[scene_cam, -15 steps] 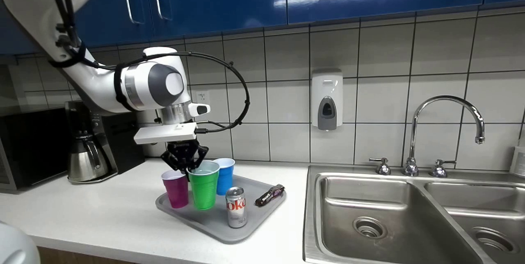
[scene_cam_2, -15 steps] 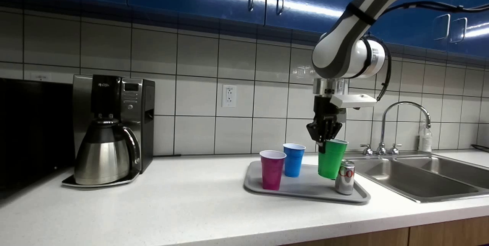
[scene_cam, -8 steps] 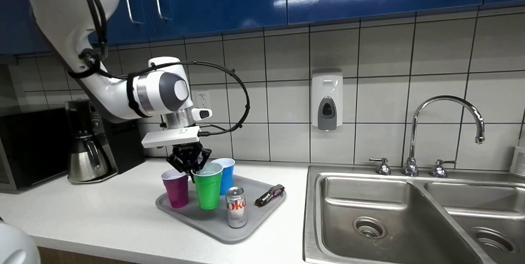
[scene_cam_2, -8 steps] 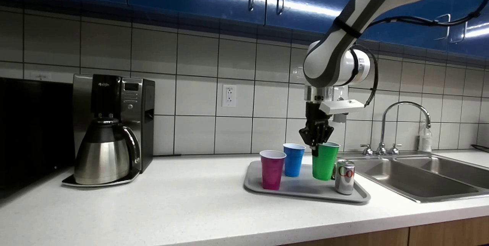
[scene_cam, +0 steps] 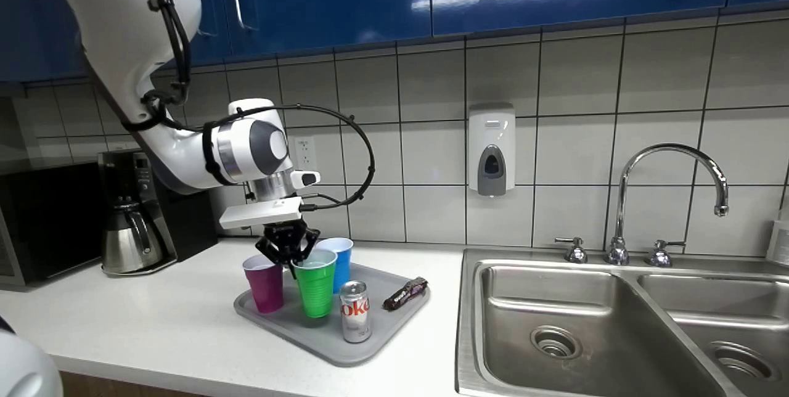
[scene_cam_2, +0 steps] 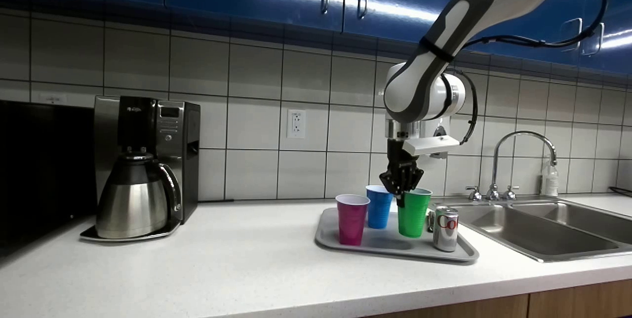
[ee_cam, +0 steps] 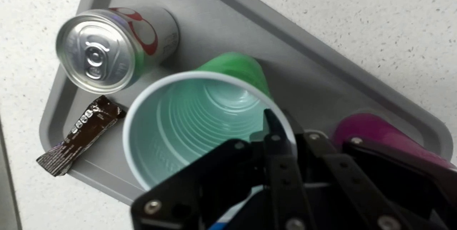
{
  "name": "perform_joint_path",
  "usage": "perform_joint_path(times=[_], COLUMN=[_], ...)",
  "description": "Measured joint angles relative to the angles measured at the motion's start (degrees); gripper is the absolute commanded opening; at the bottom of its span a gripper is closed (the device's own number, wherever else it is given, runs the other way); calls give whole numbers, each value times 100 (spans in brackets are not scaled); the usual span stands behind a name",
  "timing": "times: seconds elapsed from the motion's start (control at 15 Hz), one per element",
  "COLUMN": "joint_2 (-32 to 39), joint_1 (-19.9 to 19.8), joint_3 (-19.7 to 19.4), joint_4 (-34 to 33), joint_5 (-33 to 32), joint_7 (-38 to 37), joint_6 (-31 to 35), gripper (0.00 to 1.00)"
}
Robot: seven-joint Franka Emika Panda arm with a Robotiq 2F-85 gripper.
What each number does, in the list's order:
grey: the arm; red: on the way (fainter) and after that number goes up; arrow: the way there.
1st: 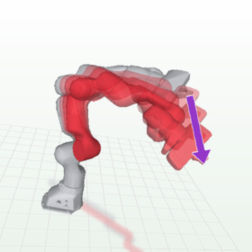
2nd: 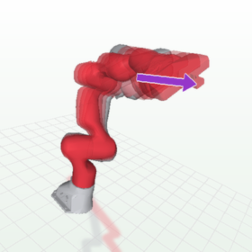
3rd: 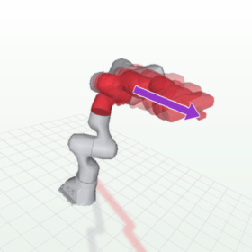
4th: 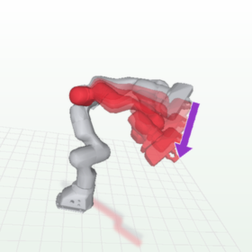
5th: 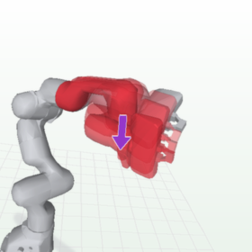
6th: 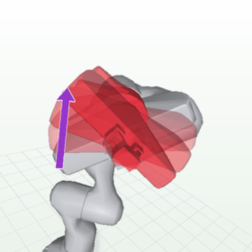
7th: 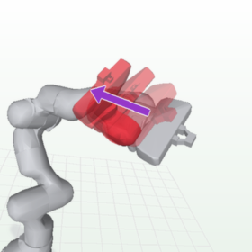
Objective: Put the green and purple cup on the grey tray
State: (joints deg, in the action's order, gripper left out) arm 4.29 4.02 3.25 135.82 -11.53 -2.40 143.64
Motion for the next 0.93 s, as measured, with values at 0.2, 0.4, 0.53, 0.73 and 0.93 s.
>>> perform_joint_path(times=[0.2,0.4,0.53,0.73,0.93], joint_2=[110,187,219,242,261], joint_1=[20,37,42,42,42], joint_3=[0,-1,-3,-16,-21], joint_4=[-55,-99,-115,-120,-120], joint_5=[-24,-59,-94,-147,-156], joint_7=[-83,-170,-209,-225,-225], joint_6=[21,35,43,50,50], gripper=[1,1,1,1,1])
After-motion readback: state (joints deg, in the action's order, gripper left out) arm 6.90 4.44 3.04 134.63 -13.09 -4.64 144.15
